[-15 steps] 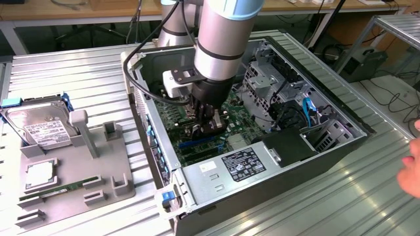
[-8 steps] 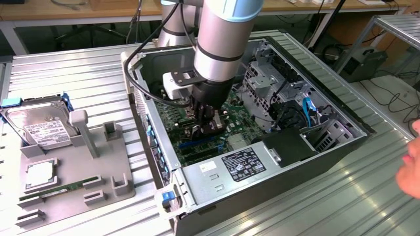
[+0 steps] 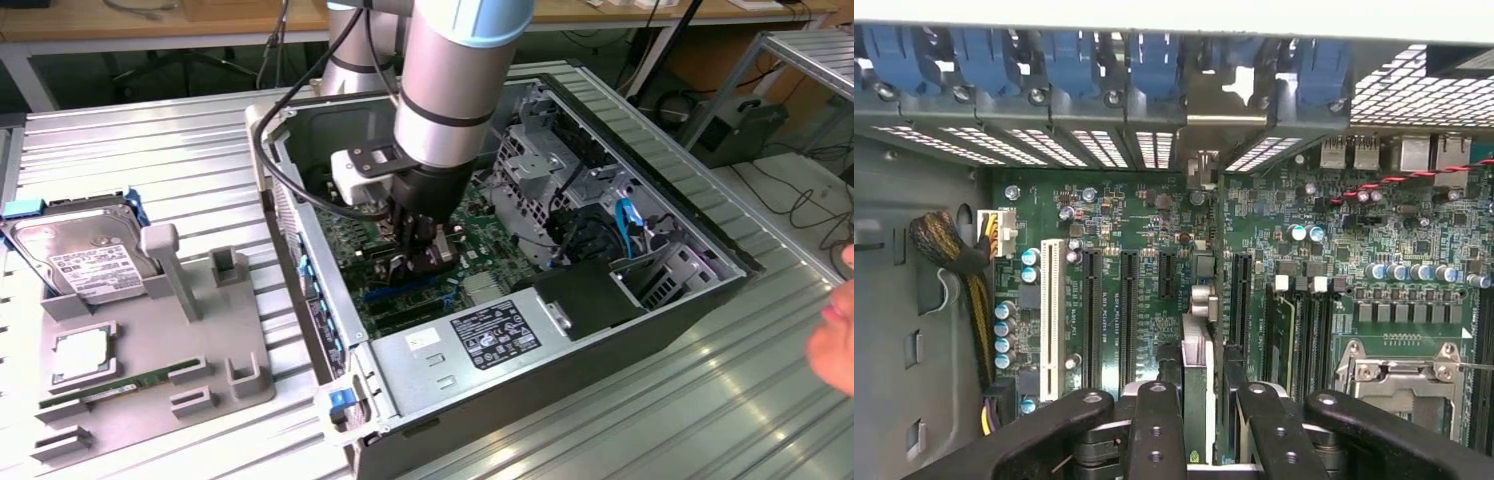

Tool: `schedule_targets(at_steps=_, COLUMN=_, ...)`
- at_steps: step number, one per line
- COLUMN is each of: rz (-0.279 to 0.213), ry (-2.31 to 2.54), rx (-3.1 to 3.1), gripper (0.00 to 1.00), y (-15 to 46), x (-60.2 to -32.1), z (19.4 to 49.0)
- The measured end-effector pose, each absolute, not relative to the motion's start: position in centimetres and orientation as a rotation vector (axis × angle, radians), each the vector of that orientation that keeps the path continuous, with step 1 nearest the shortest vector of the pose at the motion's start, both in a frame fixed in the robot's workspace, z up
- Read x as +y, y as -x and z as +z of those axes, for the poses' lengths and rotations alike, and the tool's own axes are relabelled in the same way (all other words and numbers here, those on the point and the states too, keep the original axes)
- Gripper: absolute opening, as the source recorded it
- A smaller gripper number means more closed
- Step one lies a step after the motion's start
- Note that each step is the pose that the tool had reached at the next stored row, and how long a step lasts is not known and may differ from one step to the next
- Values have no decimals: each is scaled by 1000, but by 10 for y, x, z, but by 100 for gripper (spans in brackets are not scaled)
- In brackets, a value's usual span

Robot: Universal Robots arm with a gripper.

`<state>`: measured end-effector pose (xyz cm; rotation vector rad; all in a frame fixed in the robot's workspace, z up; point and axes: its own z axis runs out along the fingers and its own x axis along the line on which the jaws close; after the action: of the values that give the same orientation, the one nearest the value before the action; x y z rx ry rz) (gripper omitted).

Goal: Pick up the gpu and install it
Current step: 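Insert the gpu into the slot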

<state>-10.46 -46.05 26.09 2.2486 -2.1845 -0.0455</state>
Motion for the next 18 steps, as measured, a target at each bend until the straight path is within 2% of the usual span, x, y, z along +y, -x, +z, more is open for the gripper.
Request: schedule_targets(at_steps=18, rz=-43, ry=-2244, rx=-2192, gripper=26, y=109, x=-460, z=260)
